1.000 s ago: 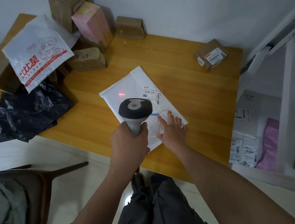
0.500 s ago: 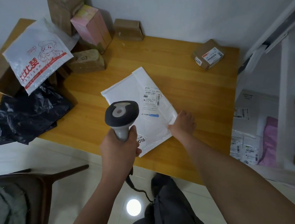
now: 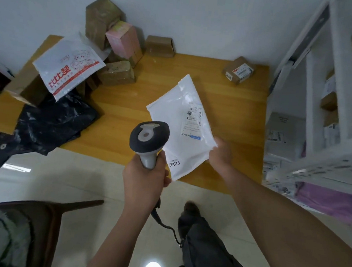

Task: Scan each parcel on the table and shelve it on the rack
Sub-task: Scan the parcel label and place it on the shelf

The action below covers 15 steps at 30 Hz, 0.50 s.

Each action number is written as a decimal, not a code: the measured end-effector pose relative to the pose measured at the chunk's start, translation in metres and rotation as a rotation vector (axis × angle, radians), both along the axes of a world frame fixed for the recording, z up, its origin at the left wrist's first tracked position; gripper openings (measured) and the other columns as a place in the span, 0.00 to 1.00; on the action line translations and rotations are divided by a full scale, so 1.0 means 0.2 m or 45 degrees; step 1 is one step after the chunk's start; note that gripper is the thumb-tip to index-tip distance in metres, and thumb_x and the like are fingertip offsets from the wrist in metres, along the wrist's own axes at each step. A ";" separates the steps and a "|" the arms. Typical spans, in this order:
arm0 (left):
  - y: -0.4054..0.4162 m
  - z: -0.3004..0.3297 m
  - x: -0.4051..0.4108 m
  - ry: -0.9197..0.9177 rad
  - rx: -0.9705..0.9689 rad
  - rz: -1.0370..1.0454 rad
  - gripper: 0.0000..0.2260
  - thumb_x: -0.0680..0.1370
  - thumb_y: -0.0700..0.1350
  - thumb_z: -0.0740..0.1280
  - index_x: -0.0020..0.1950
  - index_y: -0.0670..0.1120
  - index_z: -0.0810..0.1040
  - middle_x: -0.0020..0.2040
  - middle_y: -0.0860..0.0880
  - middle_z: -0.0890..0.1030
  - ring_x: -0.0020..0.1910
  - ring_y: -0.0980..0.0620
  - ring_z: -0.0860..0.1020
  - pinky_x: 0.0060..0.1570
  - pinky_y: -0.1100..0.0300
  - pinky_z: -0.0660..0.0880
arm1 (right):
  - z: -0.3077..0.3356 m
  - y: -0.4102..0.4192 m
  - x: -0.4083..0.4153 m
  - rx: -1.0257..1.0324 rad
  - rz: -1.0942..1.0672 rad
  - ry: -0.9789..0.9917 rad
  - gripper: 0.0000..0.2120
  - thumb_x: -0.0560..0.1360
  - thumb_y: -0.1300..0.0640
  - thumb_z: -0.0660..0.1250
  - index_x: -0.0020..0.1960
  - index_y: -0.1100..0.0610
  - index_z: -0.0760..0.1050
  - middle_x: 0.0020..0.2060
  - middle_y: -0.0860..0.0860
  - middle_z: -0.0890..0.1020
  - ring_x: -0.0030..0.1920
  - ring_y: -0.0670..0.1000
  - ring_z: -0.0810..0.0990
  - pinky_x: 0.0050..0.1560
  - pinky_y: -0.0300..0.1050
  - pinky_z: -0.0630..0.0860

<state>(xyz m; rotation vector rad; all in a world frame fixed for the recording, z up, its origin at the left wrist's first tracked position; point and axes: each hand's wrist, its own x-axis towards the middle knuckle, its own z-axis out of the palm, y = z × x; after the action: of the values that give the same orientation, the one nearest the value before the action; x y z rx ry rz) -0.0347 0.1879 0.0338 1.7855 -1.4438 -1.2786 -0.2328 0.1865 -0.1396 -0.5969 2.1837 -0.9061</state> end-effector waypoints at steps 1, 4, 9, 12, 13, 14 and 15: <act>0.06 0.01 0.03 0.011 -0.015 -0.015 0.15 0.79 0.48 0.67 0.44 0.36 0.78 0.30 0.45 0.81 0.26 0.50 0.81 0.25 0.67 0.74 | -0.01 0.06 0.00 -0.007 -0.034 -0.044 0.17 0.71 0.69 0.54 0.45 0.51 0.75 0.38 0.47 0.79 0.40 0.51 0.77 0.36 0.40 0.72; 0.27 0.06 0.10 0.059 -0.045 -0.057 0.15 0.79 0.48 0.67 0.45 0.35 0.77 0.31 0.43 0.81 0.26 0.51 0.81 0.26 0.66 0.75 | 0.00 0.28 0.02 -0.018 -0.072 -0.055 0.15 0.71 0.66 0.57 0.50 0.52 0.77 0.49 0.50 0.80 0.48 0.51 0.76 0.39 0.38 0.71; 0.62 0.11 0.15 0.137 -0.072 -0.123 0.12 0.79 0.47 0.67 0.46 0.37 0.77 0.32 0.42 0.82 0.26 0.51 0.81 0.25 0.67 0.73 | 0.12 0.72 0.09 -0.013 -0.090 -0.024 0.19 0.76 0.71 0.57 0.63 0.65 0.76 0.57 0.58 0.81 0.45 0.52 0.80 0.31 0.30 0.73; 0.80 0.12 0.13 0.145 -0.059 -0.208 0.14 0.79 0.47 0.67 0.44 0.36 0.78 0.31 0.43 0.82 0.25 0.51 0.81 0.25 0.66 0.74 | 0.13 0.99 0.08 0.029 -0.165 -0.009 0.20 0.75 0.70 0.56 0.64 0.62 0.77 0.58 0.59 0.81 0.43 0.53 0.82 0.29 0.32 0.74; 0.85 0.12 0.12 0.141 -0.056 -0.236 0.15 0.80 0.47 0.66 0.43 0.35 0.78 0.30 0.43 0.82 0.25 0.51 0.81 0.26 0.64 0.76 | 0.14 1.07 0.07 0.047 -0.177 -0.008 0.20 0.75 0.70 0.56 0.63 0.62 0.78 0.56 0.60 0.82 0.40 0.53 0.82 0.27 0.33 0.74; 0.89 0.12 0.11 0.144 -0.051 -0.257 0.15 0.80 0.48 0.66 0.42 0.35 0.78 0.30 0.43 0.82 0.25 0.51 0.81 0.28 0.63 0.77 | 0.15 1.15 0.06 0.064 -0.186 -0.001 0.20 0.75 0.71 0.57 0.61 0.61 0.79 0.54 0.60 0.83 0.37 0.52 0.82 0.24 0.33 0.72; 0.93 0.12 0.09 0.156 -0.046 -0.274 0.16 0.80 0.48 0.66 0.41 0.35 0.78 0.30 0.43 0.82 0.25 0.51 0.81 0.29 0.61 0.77 | 0.18 1.23 0.05 0.082 -0.188 0.012 0.20 0.74 0.72 0.57 0.59 0.60 0.80 0.52 0.59 0.83 0.35 0.52 0.81 0.22 0.33 0.71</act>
<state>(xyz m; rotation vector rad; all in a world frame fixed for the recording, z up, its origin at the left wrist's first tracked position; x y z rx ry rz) -0.0159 0.3741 0.0583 1.5327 -1.6122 -1.4312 -0.2235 0.4331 -0.1045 -0.4144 2.2801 -0.9063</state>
